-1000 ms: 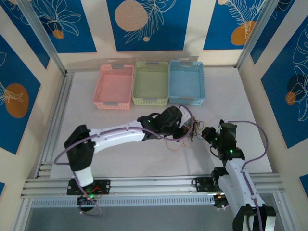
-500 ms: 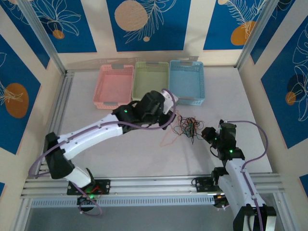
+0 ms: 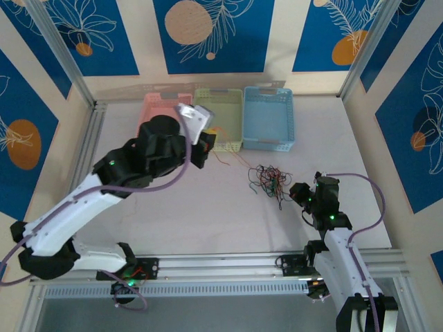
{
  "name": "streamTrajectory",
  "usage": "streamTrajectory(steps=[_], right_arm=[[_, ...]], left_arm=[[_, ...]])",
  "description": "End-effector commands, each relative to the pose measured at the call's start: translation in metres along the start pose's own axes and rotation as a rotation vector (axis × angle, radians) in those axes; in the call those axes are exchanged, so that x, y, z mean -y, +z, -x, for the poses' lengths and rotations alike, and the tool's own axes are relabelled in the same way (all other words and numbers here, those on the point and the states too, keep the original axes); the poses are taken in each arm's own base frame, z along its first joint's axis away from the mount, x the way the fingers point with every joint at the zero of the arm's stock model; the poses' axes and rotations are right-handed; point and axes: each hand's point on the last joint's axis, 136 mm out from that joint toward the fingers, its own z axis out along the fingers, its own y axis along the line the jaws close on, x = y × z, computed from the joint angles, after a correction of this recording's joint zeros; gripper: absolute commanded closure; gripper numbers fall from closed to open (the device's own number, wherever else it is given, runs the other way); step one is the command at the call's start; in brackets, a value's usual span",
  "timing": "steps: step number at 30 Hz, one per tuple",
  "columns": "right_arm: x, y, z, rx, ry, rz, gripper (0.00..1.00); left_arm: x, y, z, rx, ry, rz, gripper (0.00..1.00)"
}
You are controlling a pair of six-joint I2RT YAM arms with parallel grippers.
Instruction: Untangle the cables
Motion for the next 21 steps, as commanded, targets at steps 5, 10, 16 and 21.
streamTrajectory(steps=[5, 10, 16, 21], right_arm=[[0.001, -0.001, 0.000, 0.011, -0.022, -0.004, 1.00], [0.000, -0.001, 0.000, 0.012, -0.024, -0.006, 1.00], [0.000, -0.001, 0.000, 0.011, -0.025, -0.007, 1.00], [-0.003, -0.001, -0.001, 0.005, -0.032, 0.011, 0.88]], left_arm=[[-0.022, -0.040, 0.020, 0.088, 0.004, 0.068, 1.00], [-0.033, -0.064, 0.031, 0.141, -0.001, 0.105, 1.00], [-0.032, -0.076, 0.034, 0.149, -0.001, 0.084, 1.00], [-0.015, -0.048, -0.003, 0.035, -0.017, 0.003, 1.00]])
